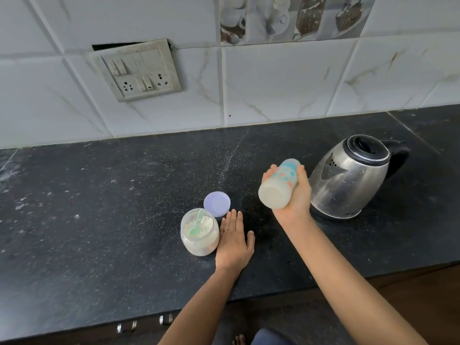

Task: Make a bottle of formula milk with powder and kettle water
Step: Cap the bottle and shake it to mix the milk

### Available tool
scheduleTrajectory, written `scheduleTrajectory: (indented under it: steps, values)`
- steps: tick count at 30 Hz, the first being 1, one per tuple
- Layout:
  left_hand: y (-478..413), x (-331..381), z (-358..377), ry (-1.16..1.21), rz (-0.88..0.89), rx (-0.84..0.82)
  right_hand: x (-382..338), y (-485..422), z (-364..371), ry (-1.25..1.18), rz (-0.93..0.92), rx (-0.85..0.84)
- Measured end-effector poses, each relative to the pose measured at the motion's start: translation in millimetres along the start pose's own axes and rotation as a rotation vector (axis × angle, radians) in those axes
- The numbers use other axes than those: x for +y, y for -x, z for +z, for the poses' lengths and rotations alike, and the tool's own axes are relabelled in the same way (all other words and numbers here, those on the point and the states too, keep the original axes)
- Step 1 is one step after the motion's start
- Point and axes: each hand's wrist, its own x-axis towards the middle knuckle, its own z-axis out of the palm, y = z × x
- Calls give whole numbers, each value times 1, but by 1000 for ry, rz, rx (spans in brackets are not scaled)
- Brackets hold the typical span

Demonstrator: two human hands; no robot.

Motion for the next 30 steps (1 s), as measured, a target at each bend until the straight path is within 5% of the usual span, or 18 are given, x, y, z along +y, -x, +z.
scheduleTrajectory:
  steps: [5, 9, 14, 19, 24, 28, 30]
  values:
    - [-1, -3, 4, 6, 7, -1, 5, 12, -10, 520, 82, -144]
    - [1, 1, -1, -9, 12, 7, -12, 0, 2, 54, -28, -40]
    - [1, 1, 0, -16, -5, 0, -10, 14, -3, 447, 102, -246]
    - [1, 3, -3, -18, -4, -2, -20, -3, 6, -23, 5, -15]
    - [1, 2, -3, -27, -15, -14, -12, 4, -10, 431, 165, -166]
    - [1, 2, -1, -24, -7, -10, -13, -2, -7, 90, 31, -26]
    - [0, 1, 0, -30, -5, -15, -6, 3, -11, 235, 126, -102]
